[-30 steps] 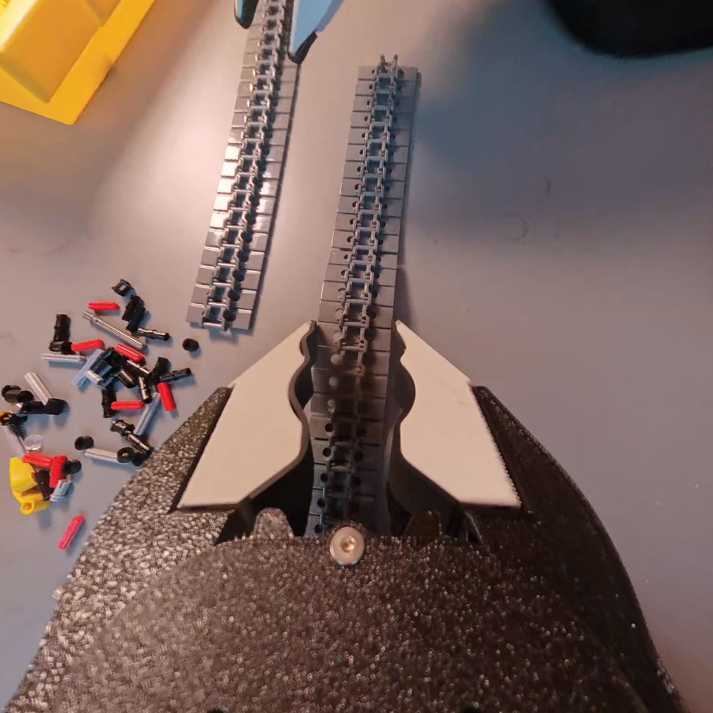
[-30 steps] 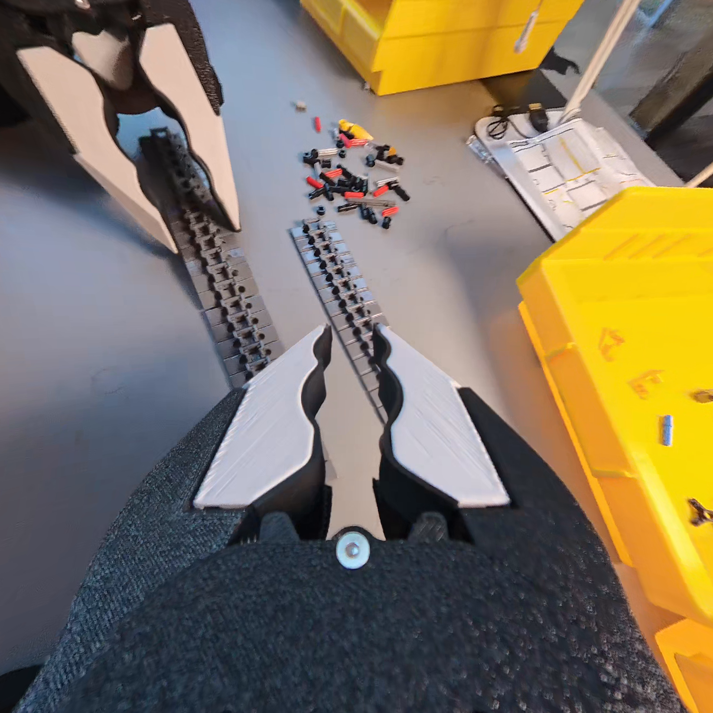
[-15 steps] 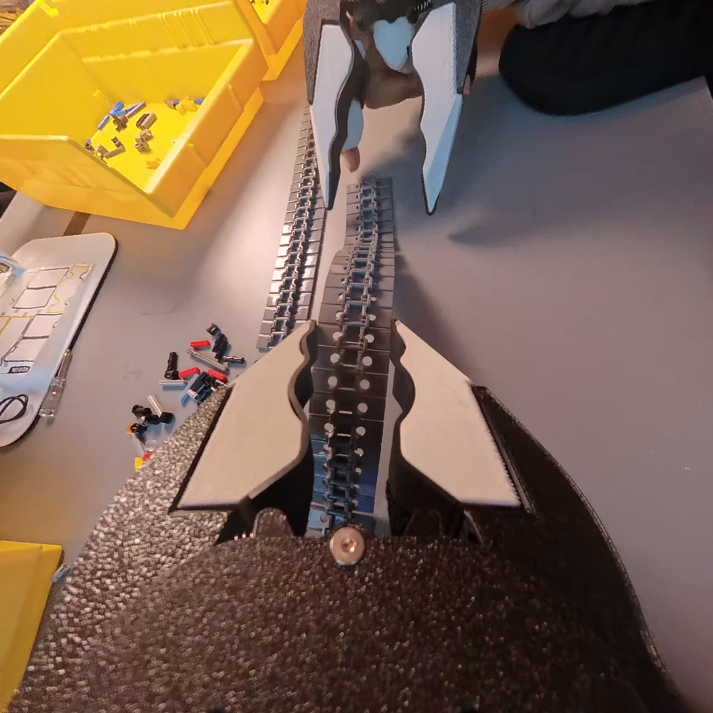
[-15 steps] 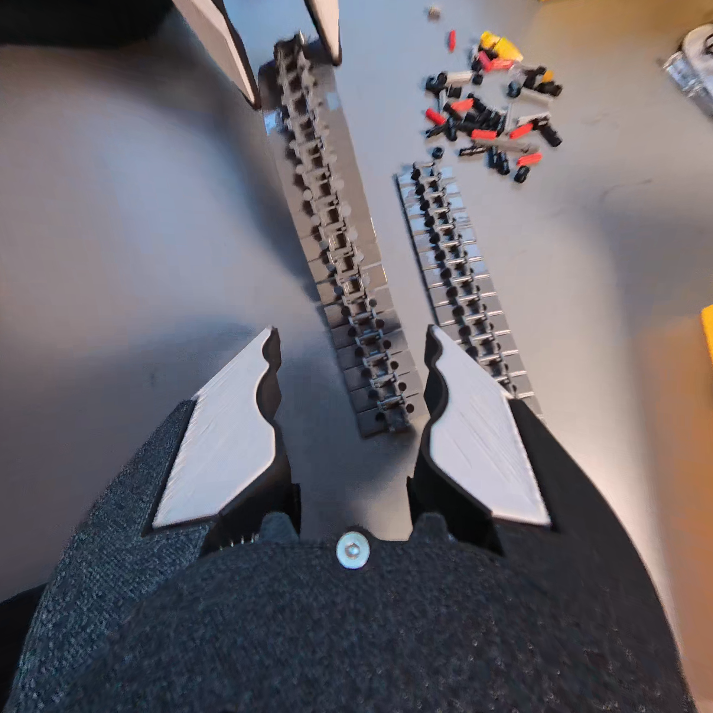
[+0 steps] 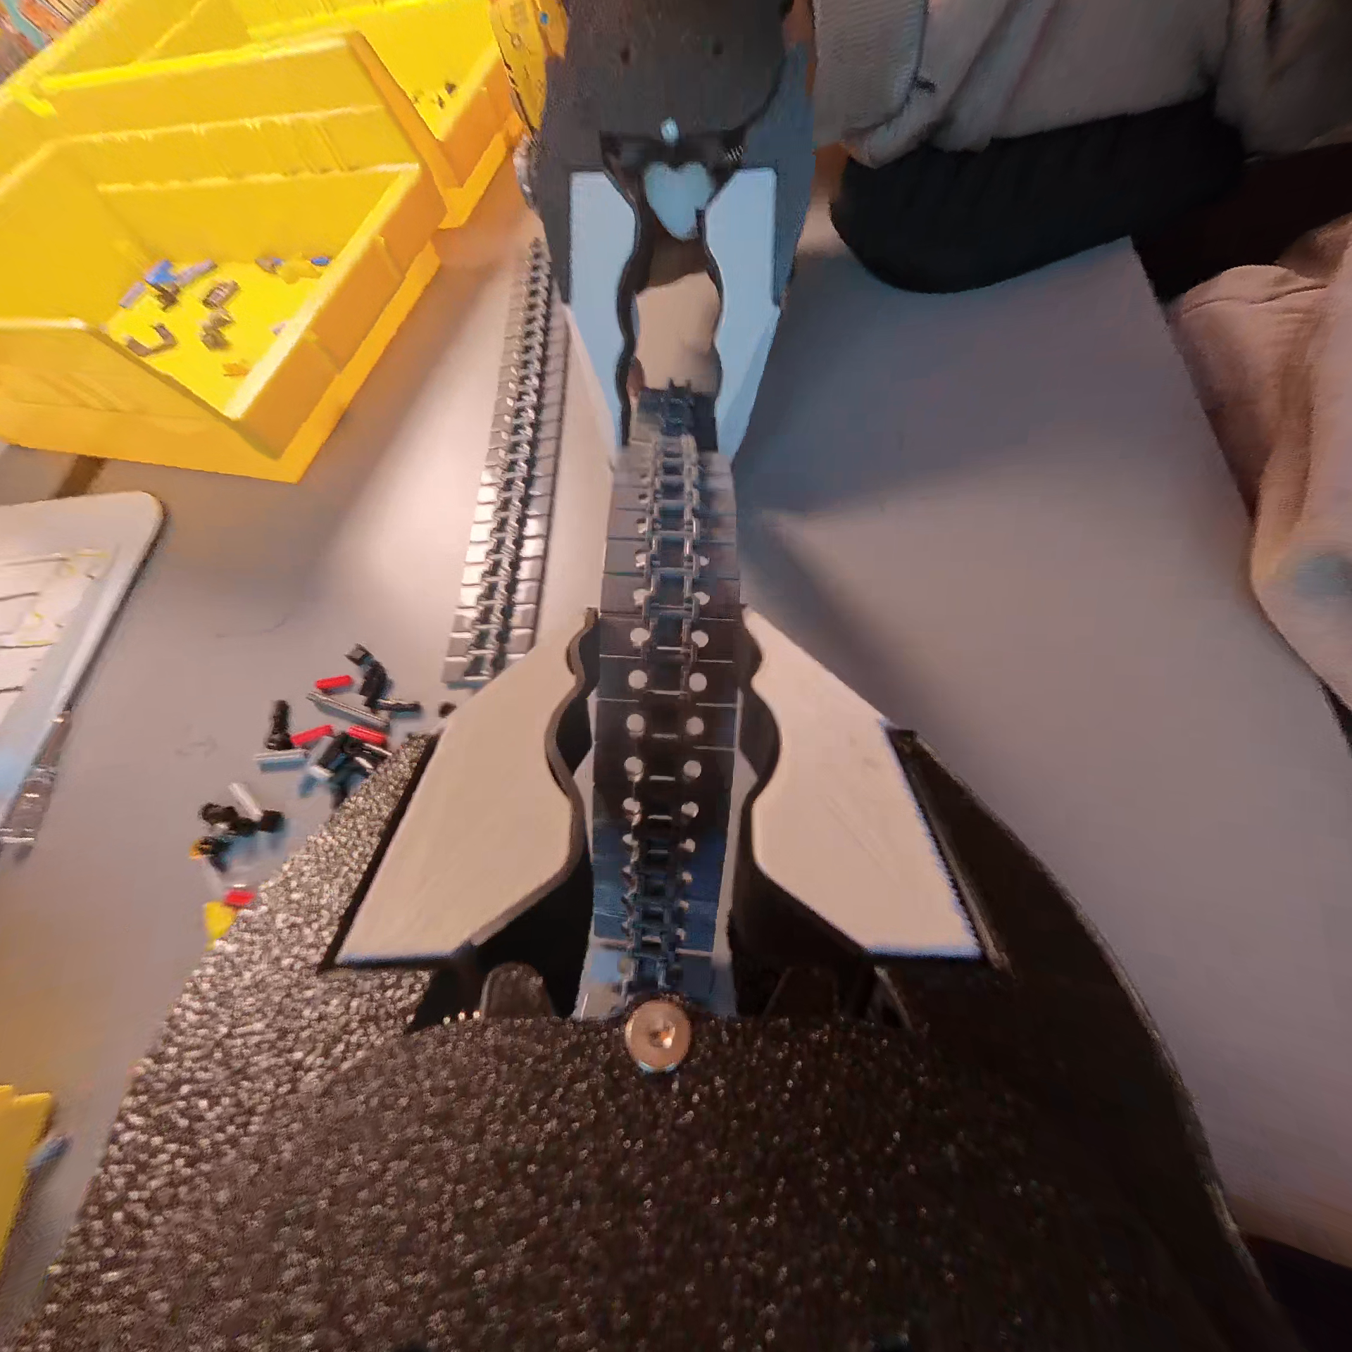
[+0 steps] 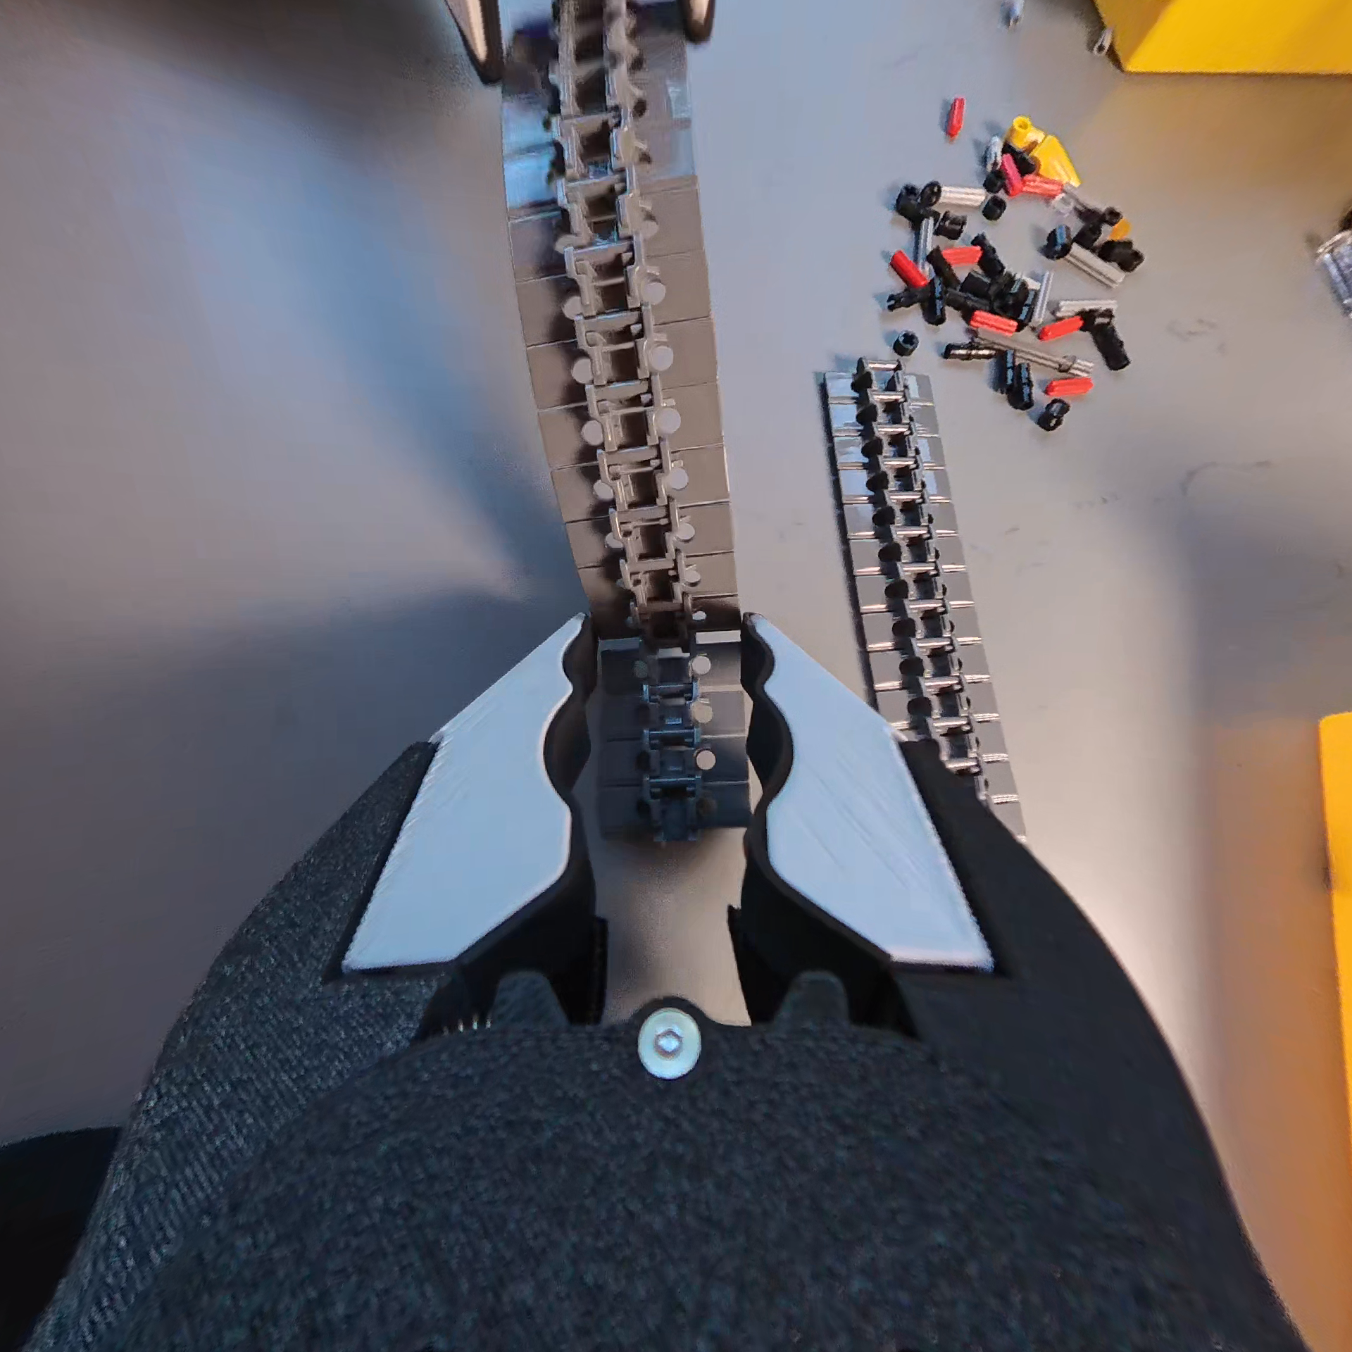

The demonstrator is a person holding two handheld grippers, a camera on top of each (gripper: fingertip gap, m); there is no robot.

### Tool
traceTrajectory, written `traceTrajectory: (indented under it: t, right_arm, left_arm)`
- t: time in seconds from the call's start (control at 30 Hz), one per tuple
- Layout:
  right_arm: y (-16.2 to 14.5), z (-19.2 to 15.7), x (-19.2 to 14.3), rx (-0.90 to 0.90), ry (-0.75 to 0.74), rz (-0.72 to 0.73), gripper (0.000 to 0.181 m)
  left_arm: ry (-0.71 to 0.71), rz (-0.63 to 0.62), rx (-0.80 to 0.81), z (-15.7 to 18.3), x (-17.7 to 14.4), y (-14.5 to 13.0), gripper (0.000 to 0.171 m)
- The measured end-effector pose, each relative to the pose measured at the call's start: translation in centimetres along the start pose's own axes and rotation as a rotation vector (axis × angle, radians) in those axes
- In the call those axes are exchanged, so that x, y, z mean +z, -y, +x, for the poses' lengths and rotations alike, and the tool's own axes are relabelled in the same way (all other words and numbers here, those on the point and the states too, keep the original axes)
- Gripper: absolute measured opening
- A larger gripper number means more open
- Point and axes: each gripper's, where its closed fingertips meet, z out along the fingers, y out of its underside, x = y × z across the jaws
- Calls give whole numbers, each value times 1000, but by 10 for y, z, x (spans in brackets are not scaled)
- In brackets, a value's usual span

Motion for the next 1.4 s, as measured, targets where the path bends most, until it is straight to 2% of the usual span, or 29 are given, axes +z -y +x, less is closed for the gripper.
traceTrajectory:
  t: [0.03, 0.13, 0.23, 0.37, 0.43, 0.57, 0.7, 0.77, 0.83, 0.9, 1.0, 1.13, 1.23, 1.33, 1.4]
  right_arm:
    - [1, 0, -3, -20, -10, 6, 37]
    - [4, -2, -9, -108, -52, -13, 37]
    - [11, -5, -7, -212, -103, -25, 37]
    - [26, -11, -4, -344, -167, -6, 37]
    - [38, -15, -2, -388, -192, 35, 37]
    - [64, -29, 3, -461, -204, 134, 37]
    - [78, -39, 4, -506, -205, 192, 36]
    - [83, -36, 0, -419, -194, 256, 36]
    - [90, -28, -13, -232, -133, 373, 34]
    - [90, -17, -25, -30, -53, 459, 42]
    - [78, -1, -28, 161, 4, 483, 46]
    - [77, 7, -31, 299, 59, 521, 45]
    - [68, 8, -25, 368, 104, 486, 44]
    - [75, 1, -25, 362, 134, 517, 16]
    - [79, 0, -28, 320, 123, 528, 11]
  left_arm:
    - [-46, -20, -33, 5, 0, -6, 31]
    - [-169, -60, -137, 19, 1, -18, 44]
    - [-214, -3, -194, 21, 1, -10, 45]
    - [-192, 116, -298, 8, 1, 10, 48]
    - [-161, 113, -362, 1, 11, 11, 48]
    - [-166, 3, -325, 13, 35, 0, 51]
    - [-196, -9, -261, 24, 40, 2, 32]
    - [-182, 37, -266, 21, 34, 7, 26]
    - [-143, 49, -262, 14, 30, 7, 24]
    - [-115, 53, -256, 9, 27, 5, 23]
    - [-100, 66, -254, 5, 23, 5, 22]
    - [-82, 62, -231, 4, 23, 5, 22]
    - [-86, 69, -216, 5, 22, 6, 21]
    - [-100, 55, -214, 8, 23, 4, 21]
    - [-102, 41, -241, 7, 23, 3, 21]
